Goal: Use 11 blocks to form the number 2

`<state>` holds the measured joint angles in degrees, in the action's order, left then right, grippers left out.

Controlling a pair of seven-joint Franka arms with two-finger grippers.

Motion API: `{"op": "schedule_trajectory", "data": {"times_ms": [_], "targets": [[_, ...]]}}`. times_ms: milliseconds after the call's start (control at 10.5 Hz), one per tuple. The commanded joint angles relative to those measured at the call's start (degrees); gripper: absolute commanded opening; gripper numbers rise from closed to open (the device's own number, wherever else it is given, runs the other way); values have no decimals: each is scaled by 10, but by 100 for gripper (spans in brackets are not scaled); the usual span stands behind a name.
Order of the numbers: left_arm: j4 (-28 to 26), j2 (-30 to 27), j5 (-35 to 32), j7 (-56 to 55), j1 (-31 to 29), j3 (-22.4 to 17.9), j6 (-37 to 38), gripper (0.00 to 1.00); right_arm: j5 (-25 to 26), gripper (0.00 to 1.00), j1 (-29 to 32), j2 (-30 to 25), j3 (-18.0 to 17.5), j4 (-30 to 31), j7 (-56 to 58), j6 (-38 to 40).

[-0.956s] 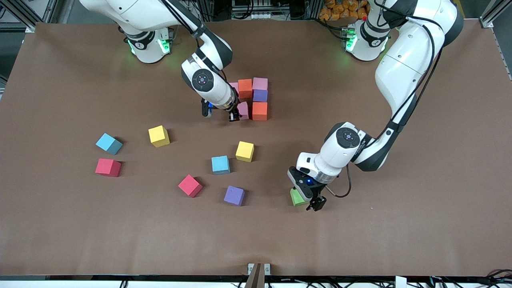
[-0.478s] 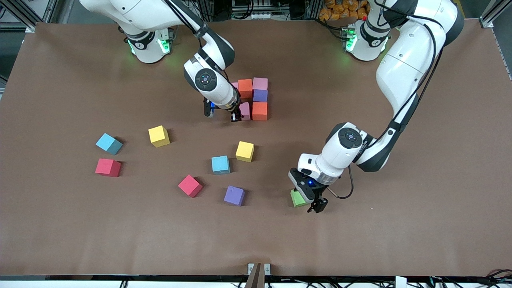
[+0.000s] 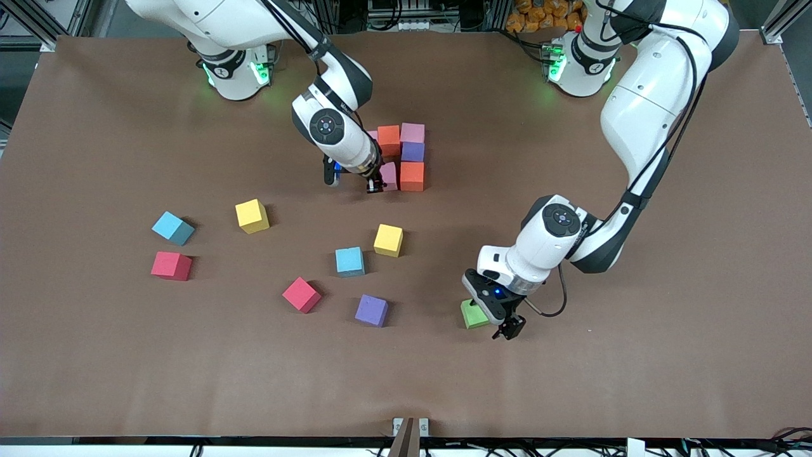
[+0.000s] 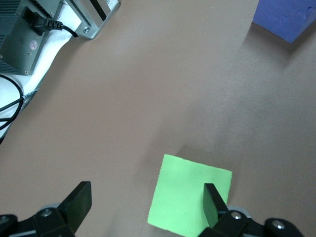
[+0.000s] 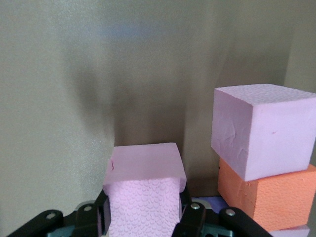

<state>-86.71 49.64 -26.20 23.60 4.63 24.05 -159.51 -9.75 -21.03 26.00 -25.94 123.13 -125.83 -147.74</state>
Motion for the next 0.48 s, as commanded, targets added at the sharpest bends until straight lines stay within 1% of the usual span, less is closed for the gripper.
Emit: {"op": "schedule_trajectory", "data": {"times_ms": [0, 191, 287, 382], "targets": [[-24, -24, 16, -21, -4, 6, 3, 100, 18, 0, -11, 11, 6, -11, -26, -8], [-19, -20, 13, -31, -10, 3, 3, 100, 19, 0, -11, 12, 6, -11, -25, -8], [-19, -16, 14, -30, -21, 3, 3, 100, 19, 8, -11, 12, 7, -11, -25, -8], [-19, -7, 17, -33, -16, 2, 3, 100, 24, 60, -10, 12, 7, -11, -25, -7]]}}
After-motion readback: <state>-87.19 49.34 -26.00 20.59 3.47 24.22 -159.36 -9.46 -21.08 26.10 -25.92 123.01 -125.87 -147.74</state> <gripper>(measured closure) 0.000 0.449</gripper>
